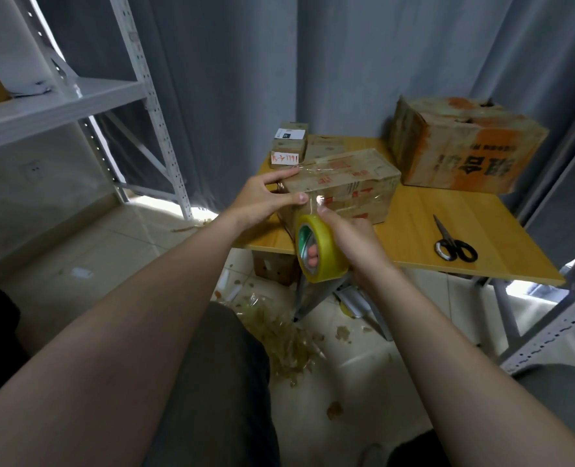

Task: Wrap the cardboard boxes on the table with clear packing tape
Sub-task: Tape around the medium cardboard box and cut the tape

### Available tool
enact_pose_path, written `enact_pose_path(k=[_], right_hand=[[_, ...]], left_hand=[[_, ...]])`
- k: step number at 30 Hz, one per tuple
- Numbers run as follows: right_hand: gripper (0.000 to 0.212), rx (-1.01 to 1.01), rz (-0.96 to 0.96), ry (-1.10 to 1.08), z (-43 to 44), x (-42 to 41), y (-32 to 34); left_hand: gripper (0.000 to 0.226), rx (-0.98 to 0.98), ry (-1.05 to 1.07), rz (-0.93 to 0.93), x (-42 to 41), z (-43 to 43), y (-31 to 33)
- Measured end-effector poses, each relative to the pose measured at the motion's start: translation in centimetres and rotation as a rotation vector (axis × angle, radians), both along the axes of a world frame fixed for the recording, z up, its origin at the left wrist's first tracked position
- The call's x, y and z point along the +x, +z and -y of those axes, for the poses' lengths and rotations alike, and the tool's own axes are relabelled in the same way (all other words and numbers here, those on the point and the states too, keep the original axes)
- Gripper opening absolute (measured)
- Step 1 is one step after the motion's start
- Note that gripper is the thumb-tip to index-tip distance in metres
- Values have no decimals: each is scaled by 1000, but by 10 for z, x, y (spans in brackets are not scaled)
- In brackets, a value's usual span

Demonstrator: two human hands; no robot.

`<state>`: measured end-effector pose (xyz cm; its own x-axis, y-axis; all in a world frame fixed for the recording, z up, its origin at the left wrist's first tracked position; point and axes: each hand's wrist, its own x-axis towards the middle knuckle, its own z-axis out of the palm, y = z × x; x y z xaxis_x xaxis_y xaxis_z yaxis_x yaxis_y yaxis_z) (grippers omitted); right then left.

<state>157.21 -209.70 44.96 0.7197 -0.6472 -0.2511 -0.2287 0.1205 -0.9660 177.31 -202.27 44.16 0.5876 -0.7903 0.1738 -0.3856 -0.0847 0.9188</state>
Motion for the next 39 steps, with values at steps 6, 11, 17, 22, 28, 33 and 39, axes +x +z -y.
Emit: enact_pose_path(k=[6,11,17,22,28,33,39], right_hand=[[26,-99,237,21,-7,-9,-2],[32,-166,281,-5,2,-6,21],[51,-152,105,-32,9,-15,12],[56,-145,72,-34,7,-16,2],[43,-102,168,51,5,-26,6],[37,-180,196,6,10,-22,3],[51,-184,82,-31,16,-13,11]], left_hand=[[56,-63,170,-124,-8,8,6],[41,-2,219,-169,-7,13,19],[52,40,285,-243,-12,13,26],[43,47,320,-243,-21,12,34],[45,99,357,-275,-18,9,36],[49,124,367,-311,-14,9,38],[65,107,400,-392,-9,12,33]])
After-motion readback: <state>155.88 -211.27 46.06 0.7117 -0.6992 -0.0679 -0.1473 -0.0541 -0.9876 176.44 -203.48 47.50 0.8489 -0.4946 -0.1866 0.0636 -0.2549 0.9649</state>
